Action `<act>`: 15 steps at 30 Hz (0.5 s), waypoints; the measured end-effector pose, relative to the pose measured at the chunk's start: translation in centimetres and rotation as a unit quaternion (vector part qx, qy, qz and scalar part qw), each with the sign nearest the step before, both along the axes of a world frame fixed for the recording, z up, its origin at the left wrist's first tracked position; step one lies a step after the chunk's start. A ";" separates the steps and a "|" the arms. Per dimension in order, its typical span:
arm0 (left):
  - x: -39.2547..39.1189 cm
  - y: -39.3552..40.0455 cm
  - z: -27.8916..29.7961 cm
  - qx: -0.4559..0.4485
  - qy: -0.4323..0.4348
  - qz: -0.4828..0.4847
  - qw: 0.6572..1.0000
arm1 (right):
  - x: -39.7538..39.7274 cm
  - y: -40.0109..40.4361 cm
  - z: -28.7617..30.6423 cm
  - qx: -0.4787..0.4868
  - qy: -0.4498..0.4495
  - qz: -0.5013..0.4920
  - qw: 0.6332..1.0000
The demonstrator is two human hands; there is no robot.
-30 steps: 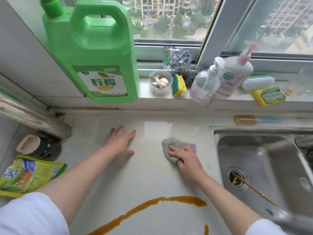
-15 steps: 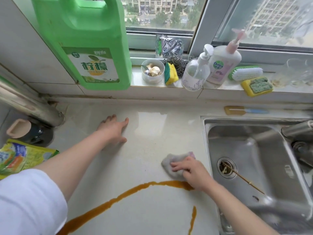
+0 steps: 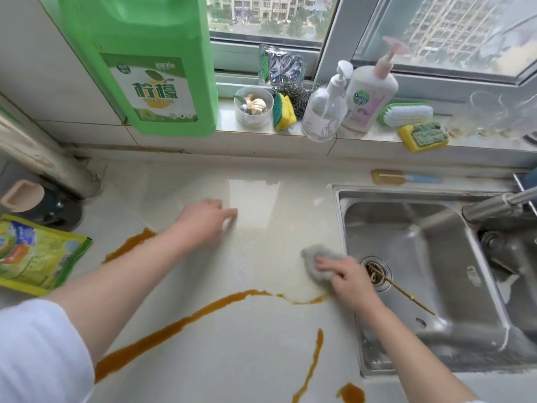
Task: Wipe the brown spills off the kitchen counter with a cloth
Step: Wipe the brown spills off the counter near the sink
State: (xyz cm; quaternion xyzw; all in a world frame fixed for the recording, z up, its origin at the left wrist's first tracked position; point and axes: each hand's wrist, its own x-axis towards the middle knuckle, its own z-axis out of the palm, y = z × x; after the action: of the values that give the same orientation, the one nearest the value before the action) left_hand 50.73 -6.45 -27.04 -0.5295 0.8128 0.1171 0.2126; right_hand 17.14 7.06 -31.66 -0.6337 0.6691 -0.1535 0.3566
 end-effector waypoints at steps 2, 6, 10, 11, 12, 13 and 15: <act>-1.5 2.0 -0.6 0.028 0.035 0.009 0.999 | -0.4 -1.0 0.1 -0.008 0.042 -0.089 0.995; -2.5 2.8 -2.0 0.046 0.036 0.023 0.998 | 7.1 4.0 -1.0 -0.018 0.008 0.082 0.996; -2.5 2.1 -1.7 0.065 0.019 0.020 0.998 | 4.2 6.9 -0.7 0.041 -0.040 0.192 0.980; -2.5 2.2 -1.7 0.071 0.016 0.020 0.997 | 2.5 5.9 -0.5 0.023 -0.029 0.156 0.987; -2.5 2.4 -1.6 0.076 0.014 0.023 0.997 | 0.7 4.3 -0.6 0.005 -0.022 0.089 0.996; -2.4 2.7 -1.5 0.082 0.012 0.028 0.996 | -0.5 2.8 -0.8 -0.016 -0.001 0.018 1.000; -2.4 2.9 -1.6 0.089 0.017 0.040 0.995 | 0.3 0.8 -0.4 -0.012 0.036 -0.082 0.996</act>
State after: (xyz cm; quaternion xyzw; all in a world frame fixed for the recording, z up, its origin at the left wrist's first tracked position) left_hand 48.29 -3.50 -28.61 -0.5382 0.7810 0.2065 0.2402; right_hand 17.47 7.84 -32.09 -0.5857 0.7294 -0.1680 0.3110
